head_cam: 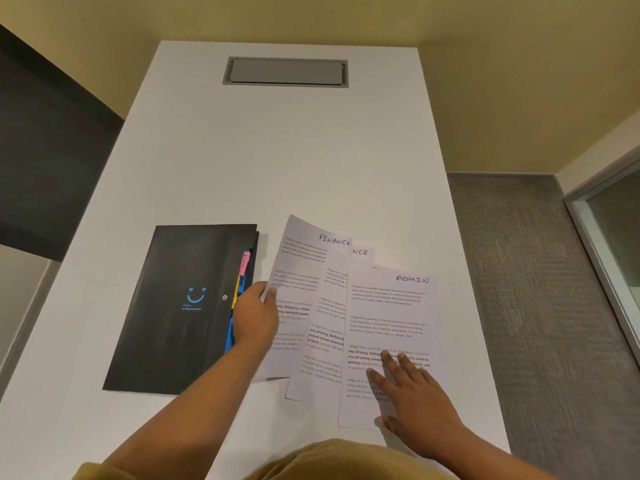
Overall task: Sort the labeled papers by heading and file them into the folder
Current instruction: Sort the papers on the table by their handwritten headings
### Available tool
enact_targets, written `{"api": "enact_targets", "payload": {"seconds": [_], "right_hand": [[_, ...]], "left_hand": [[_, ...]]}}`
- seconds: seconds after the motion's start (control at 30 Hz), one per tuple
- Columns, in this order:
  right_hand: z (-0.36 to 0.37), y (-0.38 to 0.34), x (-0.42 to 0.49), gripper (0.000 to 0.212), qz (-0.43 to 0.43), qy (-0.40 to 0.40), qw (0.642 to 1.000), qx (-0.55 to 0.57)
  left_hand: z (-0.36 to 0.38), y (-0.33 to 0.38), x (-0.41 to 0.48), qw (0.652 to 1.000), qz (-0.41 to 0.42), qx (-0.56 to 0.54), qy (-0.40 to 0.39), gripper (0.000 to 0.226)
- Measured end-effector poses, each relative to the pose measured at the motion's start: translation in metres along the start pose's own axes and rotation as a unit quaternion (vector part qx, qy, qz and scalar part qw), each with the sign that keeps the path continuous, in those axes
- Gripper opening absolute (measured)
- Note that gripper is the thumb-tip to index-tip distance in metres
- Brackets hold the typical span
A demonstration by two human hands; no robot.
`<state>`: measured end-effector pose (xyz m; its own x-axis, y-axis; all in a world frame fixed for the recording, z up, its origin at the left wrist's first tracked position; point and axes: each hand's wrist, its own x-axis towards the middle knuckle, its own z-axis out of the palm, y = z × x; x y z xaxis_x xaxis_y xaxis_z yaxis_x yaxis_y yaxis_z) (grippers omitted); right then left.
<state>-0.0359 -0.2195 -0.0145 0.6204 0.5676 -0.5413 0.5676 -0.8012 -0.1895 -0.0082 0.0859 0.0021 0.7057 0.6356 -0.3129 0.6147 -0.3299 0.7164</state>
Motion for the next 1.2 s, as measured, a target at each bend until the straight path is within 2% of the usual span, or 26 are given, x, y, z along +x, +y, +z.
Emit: {"api": "enact_targets", "payload": {"seconds": [0.07,0.1,0.2,0.3,0.37,0.5,0.67,0.77,0.93,1.0,1.1,1.13,1.2], "right_hand": [[0.001,0.0,0.0,0.085,0.002,0.011,1.0,-0.014],[0.002,0.001,-0.001,0.088,0.015,-0.018,1.0,-0.014],[0.006,0.002,-0.003,0.088,0.017,0.002,1.0,-0.02],[0.001,0.002,-0.006,0.088,0.027,-0.002,1.0,0.003],[0.002,0.003,-0.008,0.088,0.031,-0.004,0.999,0.011],[0.006,0.004,-0.014,0.089,0.024,0.006,1.0,0.009],[0.005,0.005,-0.019,0.082,0.074,0.016,0.997,0.011],[0.006,0.008,-0.02,0.084,0.094,0.019,0.995,0.006],[0.007,0.004,-0.019,0.086,0.11,0.005,0.994,-0.001],[0.004,0.001,-0.019,0.085,0.103,-0.01,0.994,0.021],[0.003,0.002,-0.017,0.082,0.094,0.002,0.994,0.048],[0.003,0.003,-0.017,0.082,0.096,0.005,0.994,0.047],[0.002,0.002,-0.018,0.083,0.09,-0.004,0.996,0.027]], "left_hand": [[-0.002,-0.003,0.002,1.0,-0.001,-0.005,0.003,0.02],[-0.002,-0.003,0.002,1.0,-0.011,-0.015,-0.006,0.019],[0.003,-0.008,0.002,0.993,-0.068,-0.06,-0.073,0.011],[0.015,-0.018,-0.003,0.969,-0.148,-0.139,-0.142,0.023],[0.026,-0.022,-0.012,0.961,-0.181,-0.146,-0.151,0.031],[0.047,-0.023,-0.032,0.97,-0.173,-0.084,-0.15,0.039],[0.05,-0.024,-0.043,0.984,-0.149,-0.031,-0.094,0.021],[0.043,-0.033,-0.041,0.987,-0.131,0.023,-0.088,0.017],[0.048,-0.023,-0.043,0.984,-0.129,0.123,-0.002,0.037],[0.051,-0.01,-0.046,0.984,-0.158,0.076,-0.006,0.052],[0.052,0.001,-0.046,0.972,-0.226,-0.065,-0.003,0.077],[0.05,0.002,-0.046,0.966,-0.245,-0.085,-0.013,0.073],[0.047,-0.003,-0.043,0.96,-0.256,-0.09,-0.065,0.05]]}}
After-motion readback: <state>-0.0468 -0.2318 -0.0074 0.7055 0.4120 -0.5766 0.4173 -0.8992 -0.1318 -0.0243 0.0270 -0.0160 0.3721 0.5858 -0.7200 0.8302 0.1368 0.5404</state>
